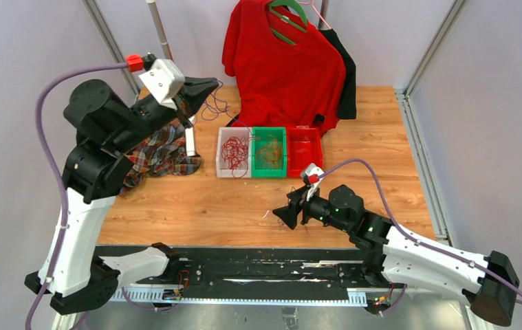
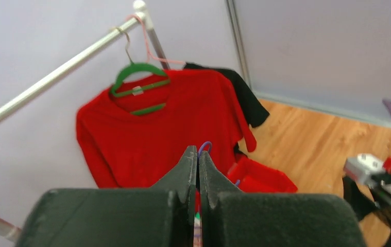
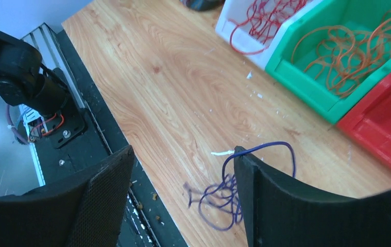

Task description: Untangle the cables

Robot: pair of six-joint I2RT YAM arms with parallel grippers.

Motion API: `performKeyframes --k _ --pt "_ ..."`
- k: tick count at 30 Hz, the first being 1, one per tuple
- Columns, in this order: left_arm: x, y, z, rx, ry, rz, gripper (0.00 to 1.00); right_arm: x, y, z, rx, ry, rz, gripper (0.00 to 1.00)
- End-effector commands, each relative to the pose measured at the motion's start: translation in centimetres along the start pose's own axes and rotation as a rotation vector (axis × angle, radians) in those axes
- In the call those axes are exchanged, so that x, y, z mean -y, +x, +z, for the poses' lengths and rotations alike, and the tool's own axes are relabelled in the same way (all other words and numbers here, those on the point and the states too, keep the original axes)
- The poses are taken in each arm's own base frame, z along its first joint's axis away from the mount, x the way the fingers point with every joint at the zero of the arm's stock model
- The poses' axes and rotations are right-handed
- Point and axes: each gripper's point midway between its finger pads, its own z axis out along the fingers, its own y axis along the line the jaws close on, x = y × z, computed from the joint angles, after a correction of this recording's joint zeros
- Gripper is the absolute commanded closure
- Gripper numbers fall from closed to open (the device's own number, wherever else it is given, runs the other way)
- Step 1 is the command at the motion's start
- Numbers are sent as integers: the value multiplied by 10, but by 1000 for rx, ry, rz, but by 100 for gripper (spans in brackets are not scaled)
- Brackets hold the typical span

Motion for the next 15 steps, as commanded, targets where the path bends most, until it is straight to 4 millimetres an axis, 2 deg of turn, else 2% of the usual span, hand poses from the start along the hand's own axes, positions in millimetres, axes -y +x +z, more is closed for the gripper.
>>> performKeyframes --k 1,6,11,15 --pt "16 40 2 -91 67 -21 100 -7 -38 -16 33 1 -87 28" --pt "27 82 11 -160 116 -26 99 5 -78 -26 62 107 -151 25" --pt "45 112 23 -229 205 -55 100 -9 -105 -21 104 25 -210 23" --pt "61 120 25 -244 275 -79 100 -12 -120 -10 125 12 -244 22"
